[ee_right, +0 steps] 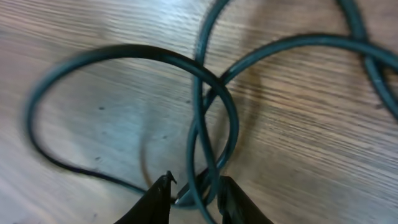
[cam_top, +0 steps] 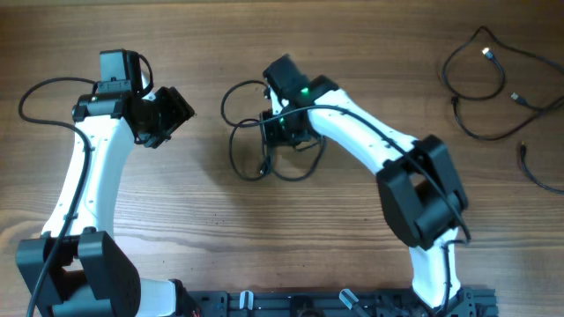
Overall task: Untangle cables
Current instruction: 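Grasp the black cable loop from the left gripper with the right gripper, then carry the cable with the right gripper to the upper right pile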
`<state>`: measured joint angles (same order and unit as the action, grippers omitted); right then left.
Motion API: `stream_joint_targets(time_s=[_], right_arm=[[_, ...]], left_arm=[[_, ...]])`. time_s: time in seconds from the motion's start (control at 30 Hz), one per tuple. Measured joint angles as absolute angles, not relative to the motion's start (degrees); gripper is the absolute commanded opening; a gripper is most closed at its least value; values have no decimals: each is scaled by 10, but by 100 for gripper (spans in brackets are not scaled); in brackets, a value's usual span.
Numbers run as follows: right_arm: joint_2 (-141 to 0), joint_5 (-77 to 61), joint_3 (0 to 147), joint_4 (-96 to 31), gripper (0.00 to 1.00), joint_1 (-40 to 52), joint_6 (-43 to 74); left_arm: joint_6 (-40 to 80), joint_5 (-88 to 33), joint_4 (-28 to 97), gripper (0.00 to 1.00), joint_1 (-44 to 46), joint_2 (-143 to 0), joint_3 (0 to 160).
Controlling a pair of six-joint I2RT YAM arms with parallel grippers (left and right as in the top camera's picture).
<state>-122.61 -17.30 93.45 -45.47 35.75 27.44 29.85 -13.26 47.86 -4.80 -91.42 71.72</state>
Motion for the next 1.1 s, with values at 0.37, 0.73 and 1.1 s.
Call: stream_joint_targets(time_s=[0.37, 0.73, 1.1], right_arm=[[-1274, -128, 934, -406, 4, 367, 295], [-1229, -120, 949, -474, 4, 342, 248], [-870, -107, 984, -575, 4, 23, 204]], left_arm=[[298, -131, 486, 68, -48, -914, 717], [298, -131, 487, 69, -48, -914, 717], [298, -131, 487, 69, -48, -914, 717]])
